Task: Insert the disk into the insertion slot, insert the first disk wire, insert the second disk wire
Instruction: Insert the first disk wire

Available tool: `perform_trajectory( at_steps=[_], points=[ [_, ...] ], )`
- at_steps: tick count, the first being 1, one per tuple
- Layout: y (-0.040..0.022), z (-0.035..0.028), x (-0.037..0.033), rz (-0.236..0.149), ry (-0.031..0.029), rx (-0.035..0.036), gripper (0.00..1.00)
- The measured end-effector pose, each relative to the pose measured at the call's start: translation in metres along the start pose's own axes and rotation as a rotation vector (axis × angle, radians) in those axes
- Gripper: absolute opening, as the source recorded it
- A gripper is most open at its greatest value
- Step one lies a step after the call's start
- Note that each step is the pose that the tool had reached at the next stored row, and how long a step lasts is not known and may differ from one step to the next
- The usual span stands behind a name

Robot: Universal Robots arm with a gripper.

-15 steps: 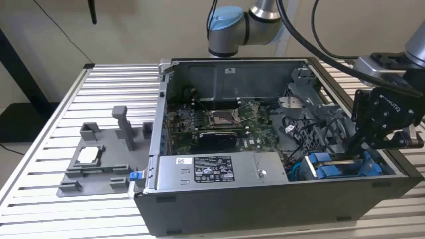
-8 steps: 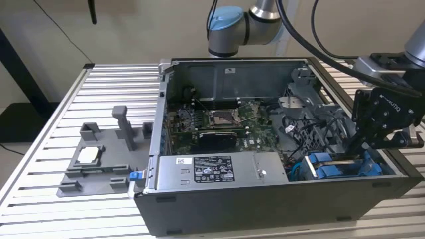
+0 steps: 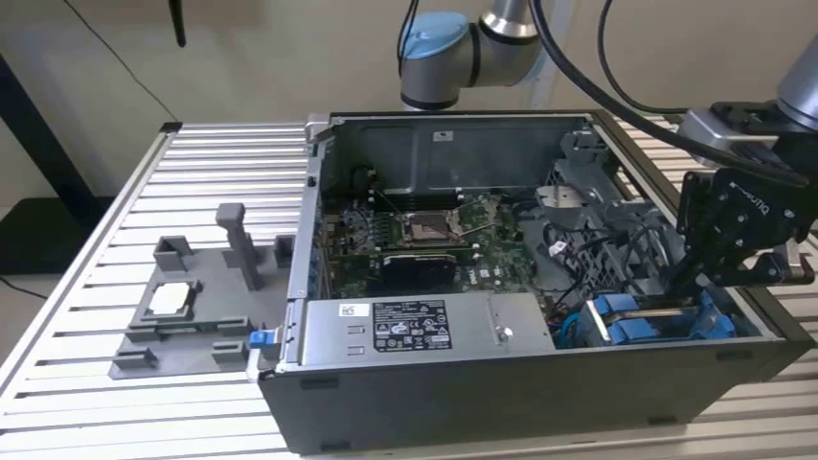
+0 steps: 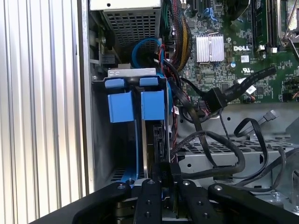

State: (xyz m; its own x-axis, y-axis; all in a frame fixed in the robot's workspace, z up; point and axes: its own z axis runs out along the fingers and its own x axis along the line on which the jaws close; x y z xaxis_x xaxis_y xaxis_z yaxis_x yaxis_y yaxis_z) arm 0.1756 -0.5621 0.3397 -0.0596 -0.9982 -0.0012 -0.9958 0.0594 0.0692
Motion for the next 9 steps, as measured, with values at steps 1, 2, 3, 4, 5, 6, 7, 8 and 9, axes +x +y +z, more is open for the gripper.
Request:
perform_trajectory(
  at_steps=[1, 2, 3, 4, 5, 6, 7, 8, 9],
  points=[
    [0.0005, 0.0001, 0.0, 0.0, 0.0, 0.0001, 0.19],
    [0.0011, 0.0001, 0.0001, 0.0, 0.0, 0.0002, 0.19],
    [0.0014, 0.0001, 0.0001, 0.0, 0.0001, 0.0003, 0.19],
    [0.0014, 0.0001, 0.0001, 0.0, 0.0002, 0.0003, 0.19],
    [0.0015, 0.0002, 0.0001, -0.001, 0.0002, 0.0004, 0.19],
    [0.0015, 0.0003, 0.0, -0.001, 0.0002, 0.0012, 0.19],
    [0.0015, 0.0005, 0.0001, -0.002, 0.0001, 0.0026, 0.19],
    [0.0016, 0.0006, 0.0002, -0.003, 0.0001, 0.0044, 0.19],
    [0.0016, 0.0006, 0.0003, -0.004, 0.0, 0.0061, 0.19]
  ],
)
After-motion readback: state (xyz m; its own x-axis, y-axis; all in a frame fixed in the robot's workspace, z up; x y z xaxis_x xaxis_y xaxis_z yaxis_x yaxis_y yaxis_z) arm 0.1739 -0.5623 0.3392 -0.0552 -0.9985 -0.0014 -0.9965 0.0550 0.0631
